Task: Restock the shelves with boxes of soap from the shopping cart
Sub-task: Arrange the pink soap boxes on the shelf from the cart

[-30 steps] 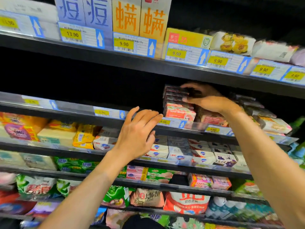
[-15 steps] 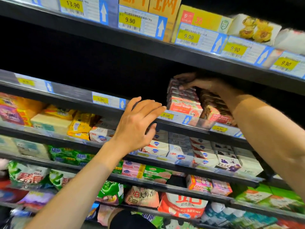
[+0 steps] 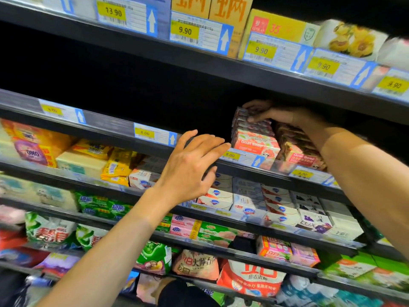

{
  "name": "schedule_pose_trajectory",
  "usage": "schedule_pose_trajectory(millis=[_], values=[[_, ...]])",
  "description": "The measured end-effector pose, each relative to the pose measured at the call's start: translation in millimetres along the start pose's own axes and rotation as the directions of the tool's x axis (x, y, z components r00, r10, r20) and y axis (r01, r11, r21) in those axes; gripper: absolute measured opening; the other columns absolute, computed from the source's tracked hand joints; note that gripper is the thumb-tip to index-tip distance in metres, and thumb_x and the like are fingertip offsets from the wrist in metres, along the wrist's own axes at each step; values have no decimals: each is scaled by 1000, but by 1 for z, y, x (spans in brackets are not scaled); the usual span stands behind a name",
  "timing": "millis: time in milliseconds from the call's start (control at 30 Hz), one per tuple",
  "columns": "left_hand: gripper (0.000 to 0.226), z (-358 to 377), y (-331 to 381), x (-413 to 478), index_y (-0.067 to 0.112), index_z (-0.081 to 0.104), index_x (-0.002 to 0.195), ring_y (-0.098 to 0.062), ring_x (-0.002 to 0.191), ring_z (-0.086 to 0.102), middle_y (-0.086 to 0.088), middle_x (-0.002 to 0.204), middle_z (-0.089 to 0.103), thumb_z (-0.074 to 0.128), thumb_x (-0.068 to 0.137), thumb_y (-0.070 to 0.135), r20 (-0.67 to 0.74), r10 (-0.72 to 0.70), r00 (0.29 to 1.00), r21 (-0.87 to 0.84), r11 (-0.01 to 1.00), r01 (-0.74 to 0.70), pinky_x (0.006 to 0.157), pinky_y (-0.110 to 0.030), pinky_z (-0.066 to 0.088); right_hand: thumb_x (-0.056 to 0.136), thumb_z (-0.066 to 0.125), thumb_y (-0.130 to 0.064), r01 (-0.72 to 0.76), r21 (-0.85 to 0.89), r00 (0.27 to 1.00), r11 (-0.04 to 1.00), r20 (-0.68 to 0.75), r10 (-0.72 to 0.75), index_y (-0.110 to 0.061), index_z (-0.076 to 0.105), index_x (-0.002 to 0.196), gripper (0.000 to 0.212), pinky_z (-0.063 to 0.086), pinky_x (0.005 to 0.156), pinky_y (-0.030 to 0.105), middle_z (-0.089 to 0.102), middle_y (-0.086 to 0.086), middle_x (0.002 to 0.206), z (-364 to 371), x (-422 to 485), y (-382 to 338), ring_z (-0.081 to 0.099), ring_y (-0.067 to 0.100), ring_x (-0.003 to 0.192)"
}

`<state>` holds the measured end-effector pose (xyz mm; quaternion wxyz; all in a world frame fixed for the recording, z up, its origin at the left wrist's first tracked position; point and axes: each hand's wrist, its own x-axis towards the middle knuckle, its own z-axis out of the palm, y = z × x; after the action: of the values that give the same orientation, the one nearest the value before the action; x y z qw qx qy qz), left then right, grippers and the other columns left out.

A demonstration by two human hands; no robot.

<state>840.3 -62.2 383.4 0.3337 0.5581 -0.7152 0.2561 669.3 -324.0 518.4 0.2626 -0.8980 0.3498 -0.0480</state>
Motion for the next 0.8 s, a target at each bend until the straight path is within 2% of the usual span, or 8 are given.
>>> schedule_pose_trajectory(millis=[133,233,333,433,500,567,667,800], values=[[57,-9,3,1,18,52,144,-20,141,43,-3,150,50,61,89,27,55,-16,998,16,1000,16,121,-48,24,82,75,-51,-47,-45,998,998,-31,46,-33,44,152,79,26,123,39,46,-4,157,3,-13,-6,40,20,145],[59,-22,7,2,19,48,148,-22,145,37,-3,153,46,58,91,30,141,-45,989,47,998,39,122,-48,21,66,68,-86,-90,-30,987,995,-137,85,-45,39,152,100,22,123,39,39,-10,161,5,-36,-14,35,22,149],[60,-40,15,2,20,43,151,-23,147,33,-2,155,43,54,93,34,226,-101,969,68,994,88,122,-49,21,84,62,-75,-192,20,964,981,-182,192,-35,35,157,87,22,116,29,36,-3,164,9,-74,-26,35,24,148],[58,-61,30,2,18,45,148,-24,145,35,-3,153,45,54,93,34,285,-108,952,48,994,98,122,-49,21,85,55,-81,-312,-57,939,948,-172,298,-39,37,156,85,37,113,38,46,2,158,15,-119,-45,47,29,141],[59,-74,42,1,17,45,148,-24,145,35,-3,153,46,54,92,33,324,-99,941,19,995,98,122,-48,22,96,56,-63,-280,-168,939,945,-253,233,-35,38,156,68,46,105,39,57,9,148,23,-151,-53,53,33,132],[60,-82,56,0,18,44,150,-22,146,34,-1,154,44,54,93,33,367,-85,927,-14,995,96,123,-47,20,98,58,-53,-259,-228,915,938,-369,163,-25,42,154,65,44,109,44,55,16,146,38,-190,-56,47,35,136],[60,-83,79,1,20,44,150,-22,146,35,0,154,45,55,93,33,412,-38,910,-75,994,75,123,-47,21,98,56,-51,-250,-340,856,906,-515,43,-13,48,148,64,39,114,49,50,15,148,68,-251,-45,43,35,139],[58,-69,119,8,18,48,146,-26,143,39,-4,151,48,54,90,35,486,51,872,-143,989,22,121,-49,25,97,47,-57,-379,-394,811,837,-578,95,-12,45,150,69,34,119,49,48,12,152,103,-323,-25,42,33,141]])
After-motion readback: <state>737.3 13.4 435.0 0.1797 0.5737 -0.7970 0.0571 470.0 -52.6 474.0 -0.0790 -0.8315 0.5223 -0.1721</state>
